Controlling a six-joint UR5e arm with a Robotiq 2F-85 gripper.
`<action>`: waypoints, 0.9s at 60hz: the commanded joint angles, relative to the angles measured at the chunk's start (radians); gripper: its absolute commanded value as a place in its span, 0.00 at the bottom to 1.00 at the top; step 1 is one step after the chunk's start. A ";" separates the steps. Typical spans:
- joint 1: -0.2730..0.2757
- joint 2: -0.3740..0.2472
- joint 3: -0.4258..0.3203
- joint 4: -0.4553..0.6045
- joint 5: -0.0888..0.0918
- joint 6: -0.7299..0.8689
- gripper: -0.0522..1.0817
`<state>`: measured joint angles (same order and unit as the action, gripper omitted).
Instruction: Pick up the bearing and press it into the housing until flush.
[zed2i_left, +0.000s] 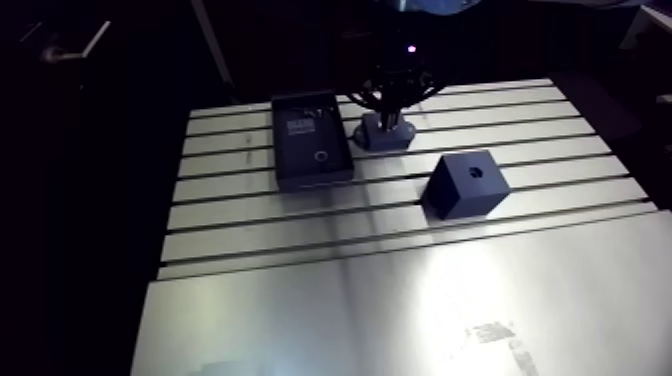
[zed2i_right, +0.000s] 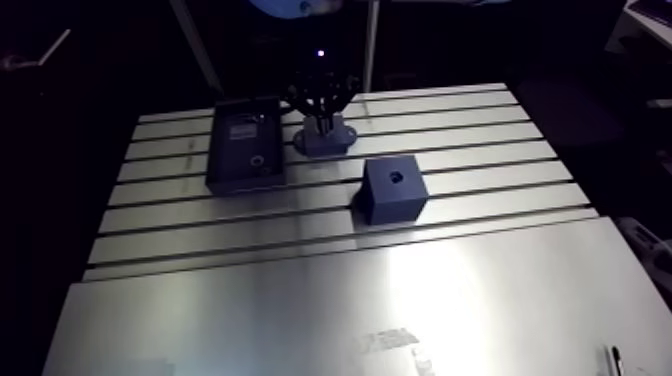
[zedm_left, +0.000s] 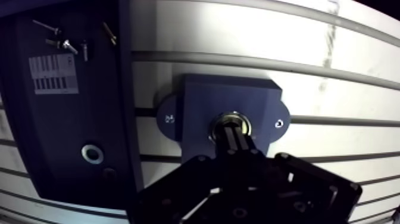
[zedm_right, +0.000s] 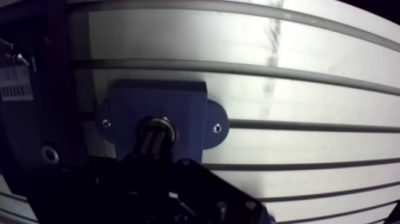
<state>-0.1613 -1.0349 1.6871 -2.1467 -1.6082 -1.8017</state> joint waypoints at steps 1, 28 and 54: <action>0.002 -0.005 -0.002 0.000 0.000 0.000 1.00; 0.002 -0.115 -0.004 0.066 0.005 0.006 0.14; 0.001 -0.324 -0.226 0.567 0.007 0.092 0.05</action>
<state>-0.1645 -1.2257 1.6344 -1.9086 -1.6024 -1.7719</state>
